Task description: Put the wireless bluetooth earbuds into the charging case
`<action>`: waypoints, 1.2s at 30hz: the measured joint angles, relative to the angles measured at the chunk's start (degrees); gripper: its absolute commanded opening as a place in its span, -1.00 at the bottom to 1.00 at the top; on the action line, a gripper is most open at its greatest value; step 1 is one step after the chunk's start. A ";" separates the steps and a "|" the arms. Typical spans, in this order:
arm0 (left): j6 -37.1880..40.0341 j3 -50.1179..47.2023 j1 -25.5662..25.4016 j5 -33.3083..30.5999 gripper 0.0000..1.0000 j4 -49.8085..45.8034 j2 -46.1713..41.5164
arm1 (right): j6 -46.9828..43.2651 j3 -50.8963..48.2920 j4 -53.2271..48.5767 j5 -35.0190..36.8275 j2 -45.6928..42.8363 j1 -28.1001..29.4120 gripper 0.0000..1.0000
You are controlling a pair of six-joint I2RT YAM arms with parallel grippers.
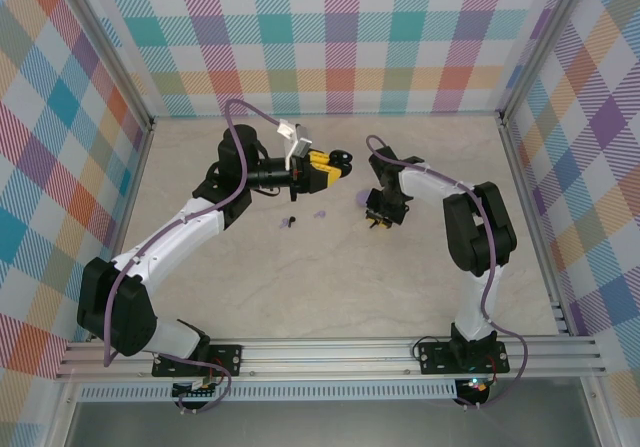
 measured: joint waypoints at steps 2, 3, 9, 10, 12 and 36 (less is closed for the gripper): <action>0.02 0.00 0.00 0.00 -0.82 -0.42 0.00 | -1.79 0.35 -0.85 0.72 0.15 0.00 -0.56; 0.04 0.00 0.00 0.00 -0.82 -0.57 0.00 | -2.78 0.57 -1.33 0.92 0.37 0.00 -0.56; 0.17 0.00 0.00 0.00 -0.82 -0.81 0.00 | -7.80 1.86 -2.34 0.70 1.62 0.00 -0.47; 0.17 0.00 0.00 0.00 -0.81 -0.83 0.00 | -8.57 2.03 -2.38 0.39 1.75 0.00 -0.44; 0.17 0.00 0.00 0.00 -0.82 -0.83 0.00 | -9.57 2.21 -2.56 -0.07 1.81 0.00 -0.41; 0.20 0.00 0.00 0.00 -0.82 -0.85 0.00 | -13.60 8.48 -7.43 2.03 4.63 1.40 -0.30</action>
